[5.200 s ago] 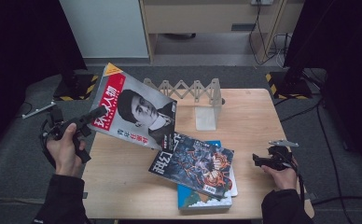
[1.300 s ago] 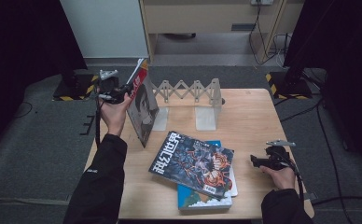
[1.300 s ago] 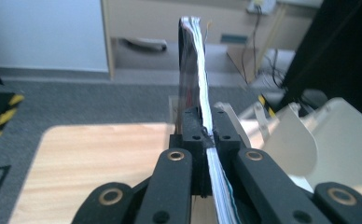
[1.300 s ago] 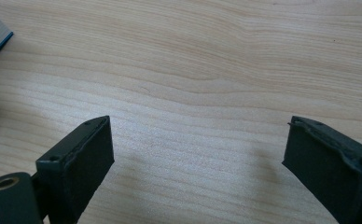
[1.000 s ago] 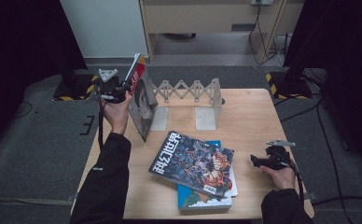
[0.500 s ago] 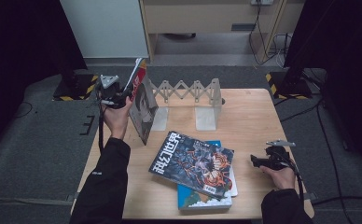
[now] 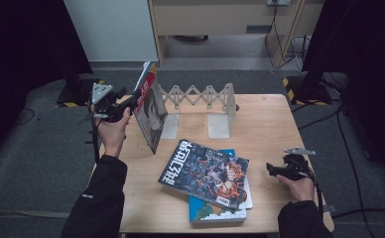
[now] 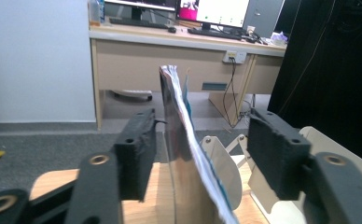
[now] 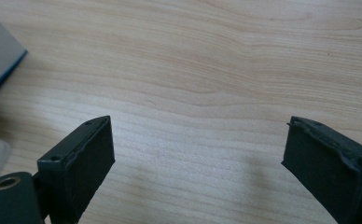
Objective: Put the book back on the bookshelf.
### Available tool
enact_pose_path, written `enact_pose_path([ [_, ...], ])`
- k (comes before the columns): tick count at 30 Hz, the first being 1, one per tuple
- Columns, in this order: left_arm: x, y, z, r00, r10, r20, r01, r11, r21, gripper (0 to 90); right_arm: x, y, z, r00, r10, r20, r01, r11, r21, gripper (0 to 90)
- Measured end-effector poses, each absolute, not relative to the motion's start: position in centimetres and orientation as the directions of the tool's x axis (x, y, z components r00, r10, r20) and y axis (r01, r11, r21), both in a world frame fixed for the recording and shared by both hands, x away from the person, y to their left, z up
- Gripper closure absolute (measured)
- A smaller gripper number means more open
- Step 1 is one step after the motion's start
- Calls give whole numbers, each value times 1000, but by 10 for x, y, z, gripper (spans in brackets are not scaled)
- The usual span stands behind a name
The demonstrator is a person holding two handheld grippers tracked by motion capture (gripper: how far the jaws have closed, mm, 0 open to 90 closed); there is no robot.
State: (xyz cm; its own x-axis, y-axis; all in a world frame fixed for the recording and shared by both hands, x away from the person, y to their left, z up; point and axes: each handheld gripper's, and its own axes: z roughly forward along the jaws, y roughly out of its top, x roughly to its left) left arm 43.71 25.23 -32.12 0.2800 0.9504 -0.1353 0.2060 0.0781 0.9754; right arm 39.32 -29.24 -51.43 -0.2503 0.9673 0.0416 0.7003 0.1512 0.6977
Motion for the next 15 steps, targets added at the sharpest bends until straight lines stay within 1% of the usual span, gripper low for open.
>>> enact_pose_path([
  [7, 409, 267, -326, 310, 938, -155, 202, 95, 975, 358, 392, -292, -507, -234, 970, 69, 683, 114, 722, 105],
  [12, 391, 272, -337, 351, 917, -191, 229, 114, 967, 319, 391, -292, -501, -228, 968, 105, 683, 82, 725, 128],
  [15, 381, 273, -350, 361, 910, -205, 251, 117, 961, 311, 391, -291, -500, -235, 966, 107, 680, 85, 729, 142],
])
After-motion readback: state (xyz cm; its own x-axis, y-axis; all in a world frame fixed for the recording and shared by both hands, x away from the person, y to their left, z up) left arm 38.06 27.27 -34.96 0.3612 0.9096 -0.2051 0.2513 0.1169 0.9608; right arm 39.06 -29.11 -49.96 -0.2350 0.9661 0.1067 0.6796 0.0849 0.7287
